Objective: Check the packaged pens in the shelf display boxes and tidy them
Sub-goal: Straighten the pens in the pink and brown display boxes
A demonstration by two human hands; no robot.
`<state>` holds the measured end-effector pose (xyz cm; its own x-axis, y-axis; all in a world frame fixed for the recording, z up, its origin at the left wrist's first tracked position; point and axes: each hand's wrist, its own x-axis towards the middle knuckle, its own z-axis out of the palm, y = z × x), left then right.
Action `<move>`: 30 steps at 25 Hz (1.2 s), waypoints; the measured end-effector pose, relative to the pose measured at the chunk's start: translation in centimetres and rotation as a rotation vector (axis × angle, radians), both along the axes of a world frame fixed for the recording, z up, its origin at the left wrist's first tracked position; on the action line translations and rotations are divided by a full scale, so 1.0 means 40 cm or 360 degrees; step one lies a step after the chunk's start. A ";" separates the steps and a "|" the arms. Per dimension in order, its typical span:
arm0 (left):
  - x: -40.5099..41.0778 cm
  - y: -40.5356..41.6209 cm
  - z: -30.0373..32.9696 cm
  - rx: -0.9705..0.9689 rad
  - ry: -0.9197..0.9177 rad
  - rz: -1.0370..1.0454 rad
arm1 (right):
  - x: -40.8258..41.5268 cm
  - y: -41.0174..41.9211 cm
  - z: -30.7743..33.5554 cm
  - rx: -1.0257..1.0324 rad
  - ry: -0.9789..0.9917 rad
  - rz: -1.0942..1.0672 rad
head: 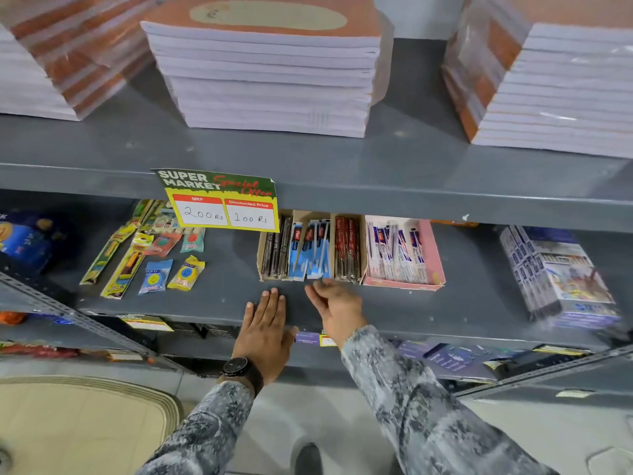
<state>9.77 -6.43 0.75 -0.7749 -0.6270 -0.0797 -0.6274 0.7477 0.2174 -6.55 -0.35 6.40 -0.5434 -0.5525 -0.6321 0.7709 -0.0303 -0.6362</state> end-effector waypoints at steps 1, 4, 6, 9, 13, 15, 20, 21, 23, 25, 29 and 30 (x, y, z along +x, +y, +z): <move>-0.003 0.003 0.003 0.0017 -0.0007 0.0031 | 0.005 0.027 -0.007 0.0041 -0.0100 -0.0136; -0.030 0.033 0.016 0.0023 0.0124 0.0030 | -0.027 0.140 -0.004 0.0218 0.0031 -0.0061; -0.089 0.079 0.023 -0.0038 0.0177 -0.0210 | -0.080 0.213 0.004 0.0405 0.0387 -0.0093; -0.193 0.129 0.018 -0.0019 0.0105 -0.0369 | -0.171 0.273 0.042 0.0692 0.0948 -0.0156; -0.233 0.129 0.001 -0.0067 -0.0066 -0.0310 | -0.280 0.255 0.089 0.1094 0.1837 0.0077; -0.228 0.128 -0.006 -0.0064 -0.0045 -0.0320 | -0.323 0.223 0.105 0.1237 0.1990 0.0214; -0.233 0.127 -0.007 -0.0031 -0.0035 -0.0319 | -0.409 0.138 0.091 0.1493 0.1836 0.0485; -0.234 0.128 -0.005 -0.0038 -0.0043 -0.0315 | -0.422 0.125 0.084 0.1506 0.1813 0.0527; -0.234 0.132 -0.004 -0.0062 -0.0022 -0.0307 | -0.442 0.100 0.072 0.1523 0.1788 0.0605; -0.234 0.133 -0.007 -0.0078 -0.0025 -0.0314 | -0.452 0.079 0.066 0.1542 0.1767 0.0672; -0.234 0.127 -0.015 -0.0065 -0.0043 -0.0319 | -0.461 0.044 0.052 0.1629 0.1666 0.0632; -0.234 0.127 -0.014 -0.0051 -0.0042 -0.0324 | -0.460 0.043 0.051 0.1602 0.1630 0.0596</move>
